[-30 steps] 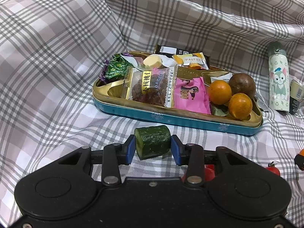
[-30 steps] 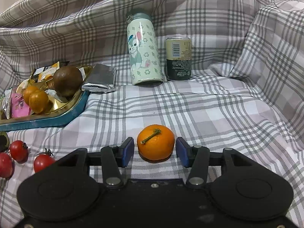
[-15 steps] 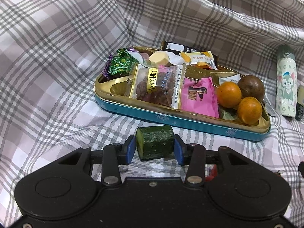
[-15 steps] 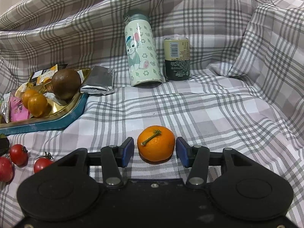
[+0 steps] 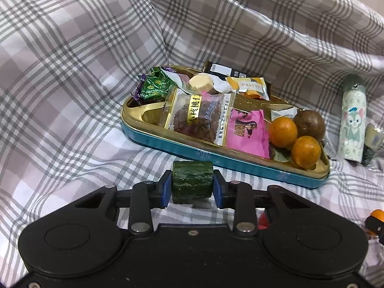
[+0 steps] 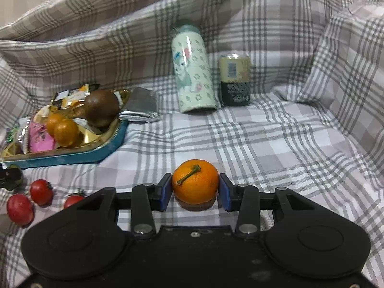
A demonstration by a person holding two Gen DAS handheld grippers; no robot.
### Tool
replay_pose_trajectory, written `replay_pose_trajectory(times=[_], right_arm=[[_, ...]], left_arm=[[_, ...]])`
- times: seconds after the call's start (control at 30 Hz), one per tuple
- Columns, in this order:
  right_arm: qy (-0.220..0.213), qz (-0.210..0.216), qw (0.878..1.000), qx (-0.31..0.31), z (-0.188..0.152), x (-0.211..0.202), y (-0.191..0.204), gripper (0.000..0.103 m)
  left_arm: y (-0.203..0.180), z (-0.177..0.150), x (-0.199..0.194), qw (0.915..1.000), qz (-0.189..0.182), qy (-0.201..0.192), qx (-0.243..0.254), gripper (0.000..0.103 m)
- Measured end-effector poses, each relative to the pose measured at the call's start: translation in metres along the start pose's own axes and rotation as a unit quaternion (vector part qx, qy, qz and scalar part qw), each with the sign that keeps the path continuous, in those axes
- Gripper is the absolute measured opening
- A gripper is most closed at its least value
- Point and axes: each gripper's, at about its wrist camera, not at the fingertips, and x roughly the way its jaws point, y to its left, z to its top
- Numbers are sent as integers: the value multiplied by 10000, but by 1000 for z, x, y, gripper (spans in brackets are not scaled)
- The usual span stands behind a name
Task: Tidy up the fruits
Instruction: 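Carry the orange and cucumber piece over the steel tray and release both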
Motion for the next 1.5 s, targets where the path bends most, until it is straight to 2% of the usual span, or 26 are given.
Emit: replay_pose_trajectory(times=[0.23,0.4,0.53,0.7,0.87,1.17,1.33,1.5], right_arm=[[-126,152,9998,-54,3,-10,9,42],[-94,234,9995,-202,0,-11,15,42],[-46,349,9990,-261,-4,-19,14,42],[49,497,9985,-245,0,-33,15,42],[185,771,9969,-22,0,-68,20,42],[10,1181,9928,-205,-29,-162,8,42],[-44,1125,9928,-418,-61,-203,3,42],[62,1055,9934,-440,-97,-223,-1,42]], left_arm=[[2,5,-9,9994,-228,-39,-238,43],[-7,3,-22,9993,-262,-252,61,43],[-11,0,-35,9987,-355,-231,291,43],[-13,1,-69,9980,-465,-228,359,43],[-8,-8,-109,9972,-560,-35,498,43],[-12,-50,-178,9917,-676,85,1094,43],[-14,-86,-202,9889,-649,192,1326,43],[-7,-116,-209,9882,-746,400,1278,43]])
